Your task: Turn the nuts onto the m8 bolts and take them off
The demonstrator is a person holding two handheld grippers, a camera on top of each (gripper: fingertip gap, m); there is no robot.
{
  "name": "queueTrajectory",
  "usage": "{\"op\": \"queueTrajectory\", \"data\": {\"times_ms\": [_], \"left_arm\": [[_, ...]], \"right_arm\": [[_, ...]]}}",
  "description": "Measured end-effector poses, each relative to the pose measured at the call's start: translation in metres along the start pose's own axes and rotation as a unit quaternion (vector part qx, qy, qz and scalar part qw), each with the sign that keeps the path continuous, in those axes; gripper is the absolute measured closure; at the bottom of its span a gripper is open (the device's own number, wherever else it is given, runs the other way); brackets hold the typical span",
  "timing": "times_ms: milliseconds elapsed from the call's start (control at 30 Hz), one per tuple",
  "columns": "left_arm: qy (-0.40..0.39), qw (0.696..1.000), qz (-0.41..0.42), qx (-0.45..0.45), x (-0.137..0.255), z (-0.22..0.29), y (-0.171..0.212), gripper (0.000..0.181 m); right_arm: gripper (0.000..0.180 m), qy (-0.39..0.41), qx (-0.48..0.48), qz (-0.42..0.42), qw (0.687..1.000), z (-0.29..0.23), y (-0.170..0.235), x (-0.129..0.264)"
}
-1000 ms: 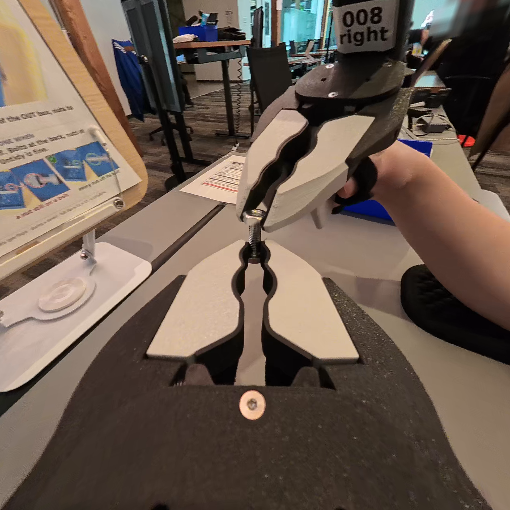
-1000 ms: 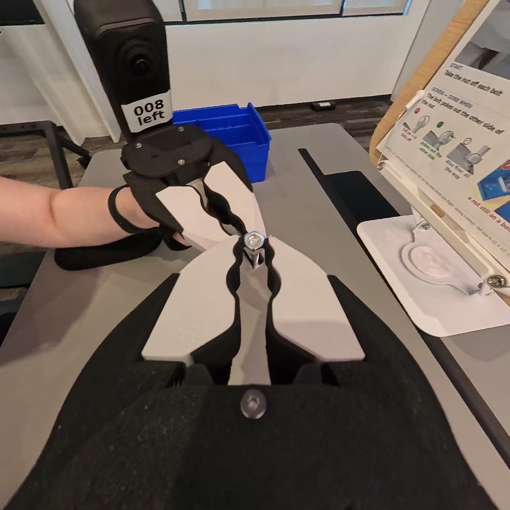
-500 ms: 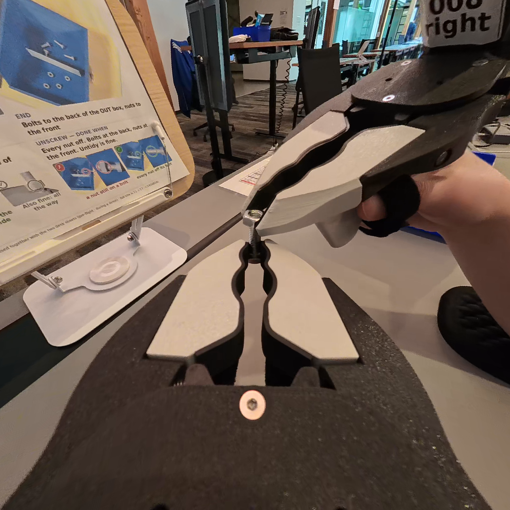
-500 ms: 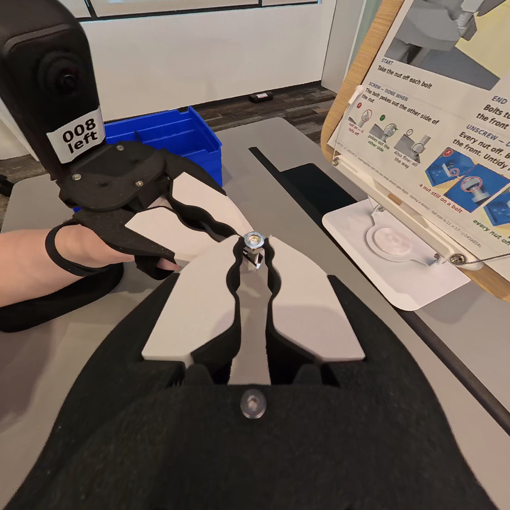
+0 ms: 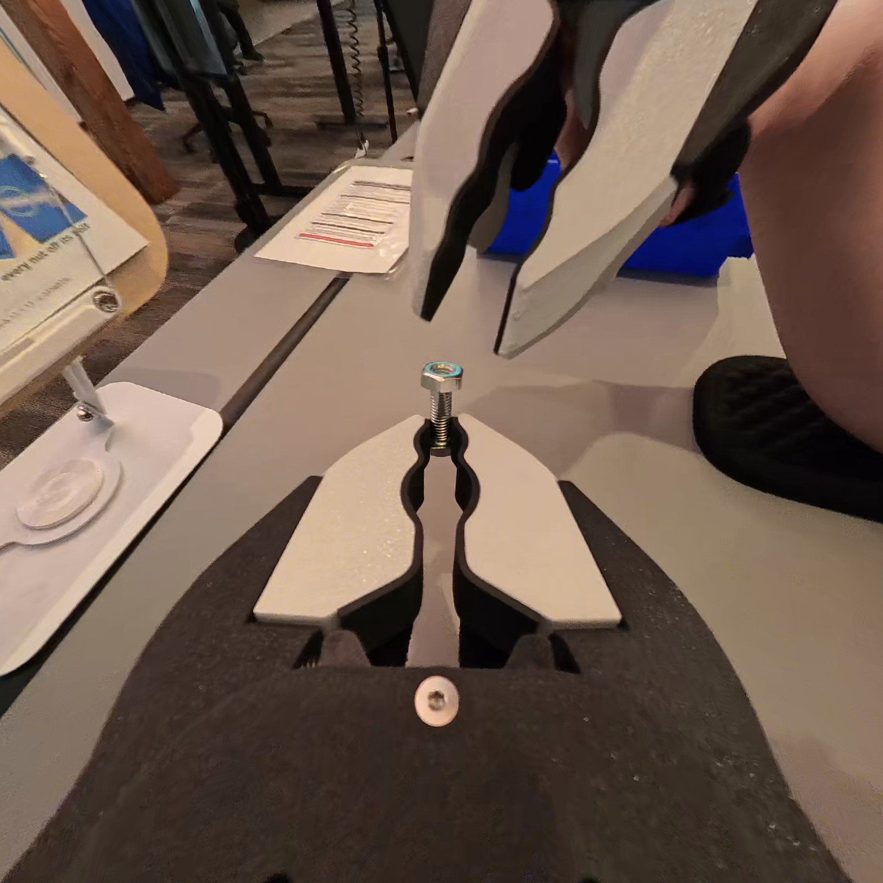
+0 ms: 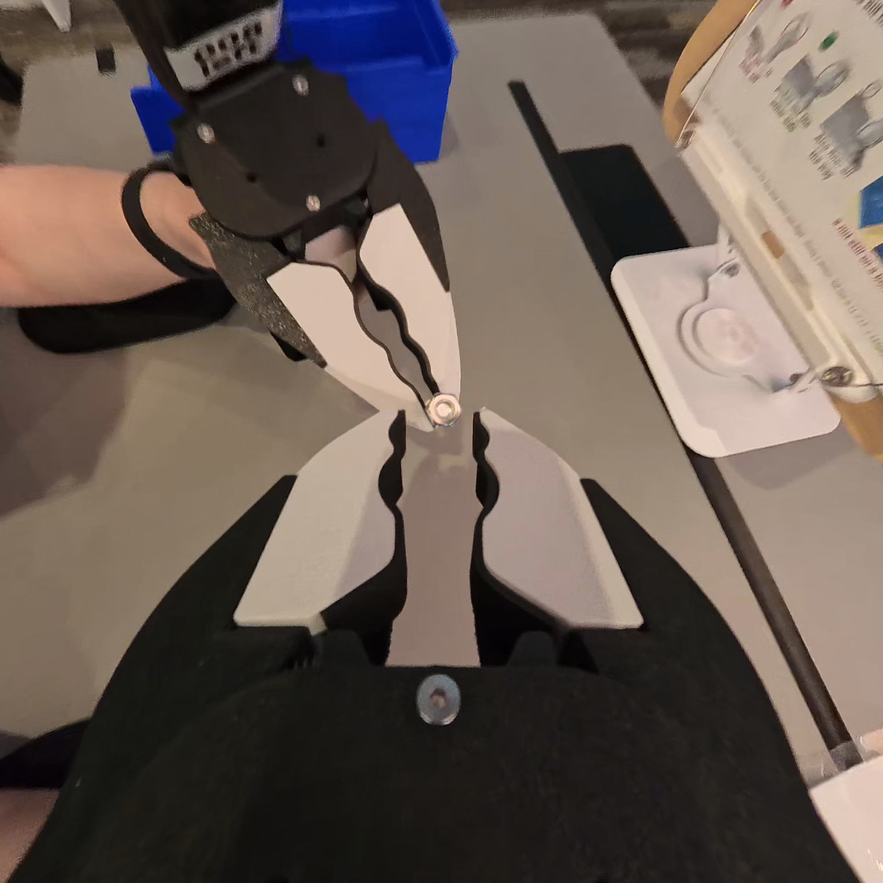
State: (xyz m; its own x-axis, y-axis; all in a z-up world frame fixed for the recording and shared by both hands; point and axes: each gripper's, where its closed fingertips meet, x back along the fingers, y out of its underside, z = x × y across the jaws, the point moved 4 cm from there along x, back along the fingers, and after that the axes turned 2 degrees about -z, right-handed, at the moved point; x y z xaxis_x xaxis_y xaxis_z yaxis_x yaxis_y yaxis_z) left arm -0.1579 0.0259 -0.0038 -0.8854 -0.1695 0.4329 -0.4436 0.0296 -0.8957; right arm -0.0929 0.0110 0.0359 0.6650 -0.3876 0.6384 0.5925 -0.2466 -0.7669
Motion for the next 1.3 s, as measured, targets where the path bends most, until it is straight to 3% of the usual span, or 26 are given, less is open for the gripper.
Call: {"op": "queueTrajectory", "data": {"times_ms": [167, 467, 1033, 1300], "left_arm": [[0.008, 1.000, -0.016, -0.016, -0.006, 0.007, 0.003, 0.173], [0.034, 0.999, -0.022, -0.020, -0.008, 0.015, 0.003, 0.173], [0.057, 0.997, -0.027, -0.039, -0.008, 0.025, 0.003, 0.173], [0.028, 0.999, -0.020, -0.037, -0.004, 0.018, -0.001, 0.173]], "right_arm": [[0.154, -0.037, -0.012, -0.038, 0.999, -0.004, 0.012, -0.009], [0.163, -0.044, 0.067, -0.017, 0.997, -0.007, 0.015, -0.008], [0.166, -0.083, 0.061, -0.032, 0.994, -0.014, 0.023, -0.009], [0.166, -0.081, 0.008, -0.014, 0.997, -0.008, 0.016, -0.010]]}}
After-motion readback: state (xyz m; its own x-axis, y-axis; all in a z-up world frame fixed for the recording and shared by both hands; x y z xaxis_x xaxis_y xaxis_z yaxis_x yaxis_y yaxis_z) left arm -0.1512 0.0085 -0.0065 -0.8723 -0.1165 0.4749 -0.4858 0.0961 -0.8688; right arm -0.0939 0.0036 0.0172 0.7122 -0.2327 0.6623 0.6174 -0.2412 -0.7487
